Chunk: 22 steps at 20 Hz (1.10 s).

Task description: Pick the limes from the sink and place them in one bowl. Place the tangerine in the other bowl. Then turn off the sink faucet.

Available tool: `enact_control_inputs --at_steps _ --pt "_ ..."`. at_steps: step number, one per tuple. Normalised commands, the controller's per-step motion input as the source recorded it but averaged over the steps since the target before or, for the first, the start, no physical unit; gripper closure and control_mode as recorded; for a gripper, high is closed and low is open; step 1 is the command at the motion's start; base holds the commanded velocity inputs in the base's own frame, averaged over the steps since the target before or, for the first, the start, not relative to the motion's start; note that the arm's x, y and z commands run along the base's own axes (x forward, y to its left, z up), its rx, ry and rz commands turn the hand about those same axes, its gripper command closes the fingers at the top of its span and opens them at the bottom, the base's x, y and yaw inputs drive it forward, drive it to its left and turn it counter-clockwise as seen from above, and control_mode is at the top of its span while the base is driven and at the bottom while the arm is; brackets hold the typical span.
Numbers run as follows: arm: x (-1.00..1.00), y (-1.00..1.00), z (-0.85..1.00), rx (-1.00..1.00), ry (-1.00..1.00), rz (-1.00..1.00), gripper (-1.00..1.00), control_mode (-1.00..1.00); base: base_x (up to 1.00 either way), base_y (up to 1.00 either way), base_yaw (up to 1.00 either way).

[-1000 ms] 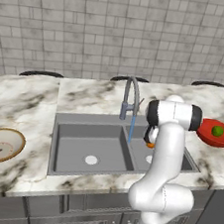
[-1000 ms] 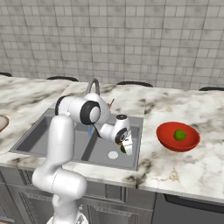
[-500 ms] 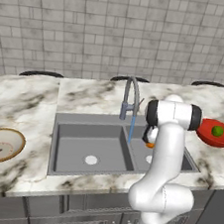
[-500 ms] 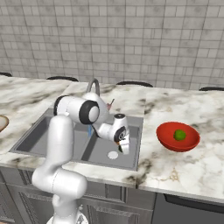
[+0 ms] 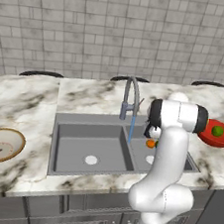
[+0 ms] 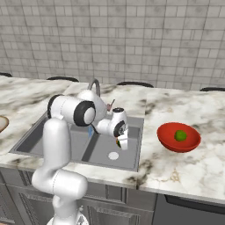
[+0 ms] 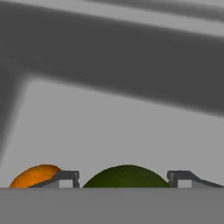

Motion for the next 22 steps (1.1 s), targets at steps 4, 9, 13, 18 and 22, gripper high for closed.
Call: enact_control_inputs --at_steps 4,9,13,18,22 --pt "-0.27 0.0 0.9 0.0 -0.02 0.0 1.0 -1.0 0.0 0.0 0.0" --pt "-0.16 0.01 0.96 0.0 0.0 0.0 1.0 -1.0 0.0 0.0 0.0" --pt "-0.04 0.05 0.92 0.0 0.0 0.0 1.0 -1.0 0.0 0.0 0.0" --pt "-0.02 -0.02 0.53 0.0 0.01 -0.06 1.0 -1.0 0.0 0.0 0.0" --pt "0.0 -0.1 0.4 0.0 0.07 -0.08 1.0 -1.0 0.0 0.0 0.0"
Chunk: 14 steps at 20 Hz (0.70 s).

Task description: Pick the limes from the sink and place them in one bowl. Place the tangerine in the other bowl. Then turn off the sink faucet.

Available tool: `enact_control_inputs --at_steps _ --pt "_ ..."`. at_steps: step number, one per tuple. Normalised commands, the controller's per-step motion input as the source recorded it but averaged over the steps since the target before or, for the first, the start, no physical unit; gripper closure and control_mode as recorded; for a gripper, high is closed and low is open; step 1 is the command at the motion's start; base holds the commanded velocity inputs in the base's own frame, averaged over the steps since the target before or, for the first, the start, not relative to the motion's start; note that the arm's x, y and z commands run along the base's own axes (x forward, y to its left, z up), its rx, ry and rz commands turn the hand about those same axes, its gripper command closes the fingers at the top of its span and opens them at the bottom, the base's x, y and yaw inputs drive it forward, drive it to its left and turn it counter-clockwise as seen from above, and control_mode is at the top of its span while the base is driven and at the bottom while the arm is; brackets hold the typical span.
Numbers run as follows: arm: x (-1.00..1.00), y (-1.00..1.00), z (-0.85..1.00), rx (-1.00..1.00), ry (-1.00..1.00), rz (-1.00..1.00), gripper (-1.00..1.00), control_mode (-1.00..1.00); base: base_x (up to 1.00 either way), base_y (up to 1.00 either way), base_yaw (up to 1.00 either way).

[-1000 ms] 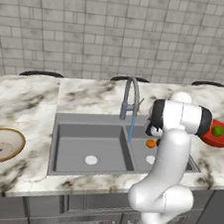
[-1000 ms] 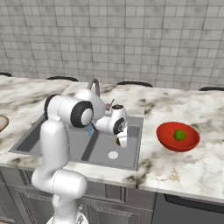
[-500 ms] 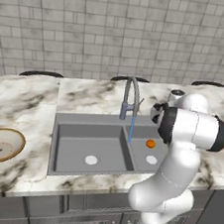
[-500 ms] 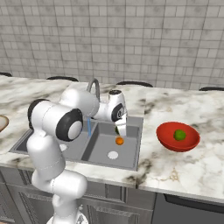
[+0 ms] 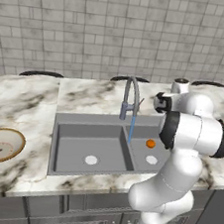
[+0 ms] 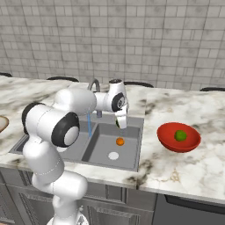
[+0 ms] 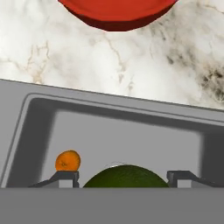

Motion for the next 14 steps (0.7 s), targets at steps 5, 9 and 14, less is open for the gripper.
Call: enact_control_inputs --at_steps 5,9,14 --pt "0.0 -0.15 0.38 0.0 0.08 -0.09 1.0 -1.0 0.0 0.0 0.0" --pt "0.0 -0.31 0.21 0.0 0.03 -0.07 1.0 -1.0 0.0 0.0 0.0" --pt "0.0 -0.44 0.01 -0.02 0.03 -0.05 1.0 -1.0 0.0 0.0 0.0"
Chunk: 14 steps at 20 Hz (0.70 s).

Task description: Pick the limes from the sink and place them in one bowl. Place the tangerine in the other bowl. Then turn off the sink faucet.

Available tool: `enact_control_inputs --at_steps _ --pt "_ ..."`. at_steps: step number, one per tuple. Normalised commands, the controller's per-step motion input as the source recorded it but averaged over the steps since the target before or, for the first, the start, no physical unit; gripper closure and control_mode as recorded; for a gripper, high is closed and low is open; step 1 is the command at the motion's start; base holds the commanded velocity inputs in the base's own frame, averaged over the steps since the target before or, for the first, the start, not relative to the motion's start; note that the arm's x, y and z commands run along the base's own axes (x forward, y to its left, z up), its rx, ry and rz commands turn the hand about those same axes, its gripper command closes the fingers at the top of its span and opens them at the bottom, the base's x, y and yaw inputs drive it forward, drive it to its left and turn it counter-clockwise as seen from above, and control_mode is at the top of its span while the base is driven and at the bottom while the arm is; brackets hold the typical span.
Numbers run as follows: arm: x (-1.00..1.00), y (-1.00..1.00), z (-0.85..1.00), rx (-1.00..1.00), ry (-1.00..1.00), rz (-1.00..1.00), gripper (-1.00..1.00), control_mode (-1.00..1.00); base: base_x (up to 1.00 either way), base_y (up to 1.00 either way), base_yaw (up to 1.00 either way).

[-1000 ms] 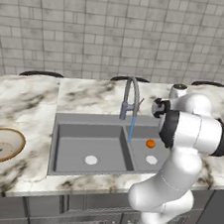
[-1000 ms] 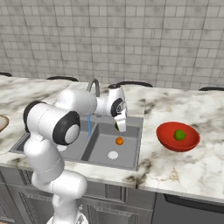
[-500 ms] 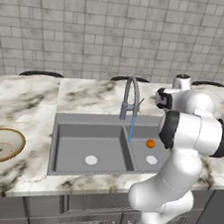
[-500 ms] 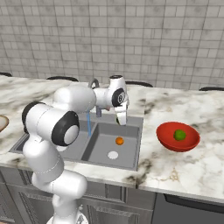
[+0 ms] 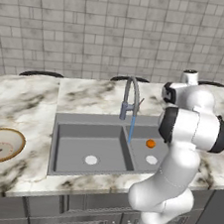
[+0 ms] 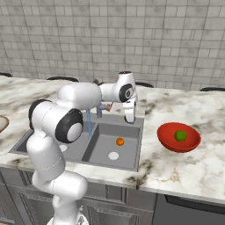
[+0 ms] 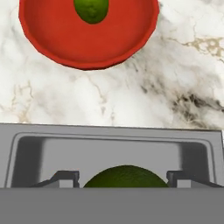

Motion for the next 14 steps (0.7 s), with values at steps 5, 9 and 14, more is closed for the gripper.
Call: enact_control_inputs --at_steps 5,9,14 --pt "0.0 -0.47 -0.06 -0.03 0.01 0.0 1.0 -1.0 0.0 0.0 0.0" --pt "0.0 -0.41 -0.18 -0.02 0.0 0.0 1.0 -1.0 0.0 0.0 0.0" --pt "0.0 -0.48 -0.17 0.0 0.0 0.0 1.0 -1.0 0.0 0.0 0.0"
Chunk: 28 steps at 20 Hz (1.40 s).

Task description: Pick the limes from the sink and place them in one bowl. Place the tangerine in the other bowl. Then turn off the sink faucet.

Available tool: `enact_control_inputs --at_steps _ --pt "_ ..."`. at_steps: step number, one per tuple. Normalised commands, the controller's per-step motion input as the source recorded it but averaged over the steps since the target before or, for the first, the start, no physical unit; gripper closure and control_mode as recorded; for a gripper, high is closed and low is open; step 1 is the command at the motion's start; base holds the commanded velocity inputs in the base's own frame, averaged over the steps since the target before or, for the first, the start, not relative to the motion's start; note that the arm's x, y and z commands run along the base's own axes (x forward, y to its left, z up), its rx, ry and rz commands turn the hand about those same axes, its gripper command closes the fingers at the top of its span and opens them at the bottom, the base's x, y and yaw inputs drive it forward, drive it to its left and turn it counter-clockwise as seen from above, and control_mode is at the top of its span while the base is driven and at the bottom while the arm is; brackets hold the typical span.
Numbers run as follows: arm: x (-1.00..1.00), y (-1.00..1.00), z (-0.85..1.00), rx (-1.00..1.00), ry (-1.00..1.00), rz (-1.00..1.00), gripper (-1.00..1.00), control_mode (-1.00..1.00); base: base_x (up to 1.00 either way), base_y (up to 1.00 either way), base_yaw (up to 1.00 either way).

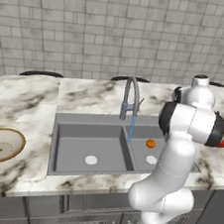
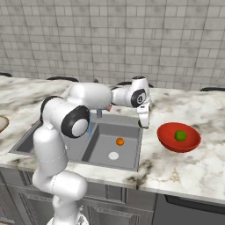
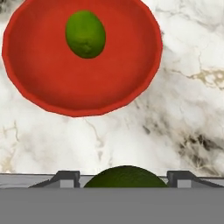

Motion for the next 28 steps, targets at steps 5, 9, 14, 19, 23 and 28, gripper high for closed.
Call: enact_control_inputs --at_steps 5,9,14,19,23,28 --pt "0.0 -0.55 -0.01 0.0 0.0 0.0 1.0 -1.0 0.0 0.0 0.0" --pt "0.0 -0.54 0.0 0.0 0.0 0.0 1.0 -1.0 0.0 0.0 0.0" --pt "0.03 -0.42 -0.07 0.0 0.0 0.01 1.0 -1.0 0.0 0.0 0.0" --pt "0.24 -0.27 -0.24 0.0 0.0 0.06 1.0 -1.0 0.0 0.0 0.0" --pt "0.26 -0.29 -0.29 0.0 0.0 0.06 1.0 -1.0 0.0 0.0 0.0" --pt "0.27 -0.43 -0.24 0.0 0.0 0.06 1.0 -1.0 0.0 0.0 0.0"
